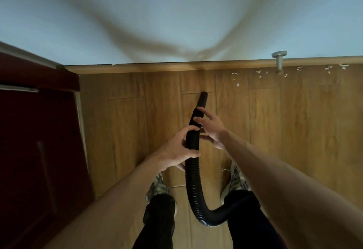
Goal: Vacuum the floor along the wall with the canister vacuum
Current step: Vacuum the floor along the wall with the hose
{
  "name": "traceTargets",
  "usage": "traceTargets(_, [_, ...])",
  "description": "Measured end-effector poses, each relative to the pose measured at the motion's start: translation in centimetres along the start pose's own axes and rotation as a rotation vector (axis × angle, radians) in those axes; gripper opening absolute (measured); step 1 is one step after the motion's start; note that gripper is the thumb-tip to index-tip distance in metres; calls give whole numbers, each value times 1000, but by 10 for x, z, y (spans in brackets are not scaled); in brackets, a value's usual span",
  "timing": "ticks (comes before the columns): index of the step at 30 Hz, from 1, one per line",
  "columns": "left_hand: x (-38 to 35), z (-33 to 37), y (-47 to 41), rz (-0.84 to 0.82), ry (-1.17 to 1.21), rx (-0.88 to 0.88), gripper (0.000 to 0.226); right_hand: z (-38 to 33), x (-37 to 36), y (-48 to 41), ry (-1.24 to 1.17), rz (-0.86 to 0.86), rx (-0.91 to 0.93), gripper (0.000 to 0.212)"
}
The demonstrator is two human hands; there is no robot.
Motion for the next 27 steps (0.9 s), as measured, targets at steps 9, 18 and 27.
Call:
traceTargets(9, [-39,34,-27,-51,-221,12,68,13,65,-4,-133,57,-9,49])
traceTargets(18, [-59,49,-51,-53,-330,-28,65,15,101,-17,-124,47,14,49])
traceTargets(27, [-46,59,-56,30,-294,-26,65,-4,87,-36,-112,-15,72,50])
Point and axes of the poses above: each hand's wrist, its own y-axis away from the middle knuckle, its own x-axis out of the back of the hand, z = x × y, the point moved 3 cm from there along -y, towards the middle knuckle, and after that the axes turned 5 degrees about x, right-handed, at the moved point
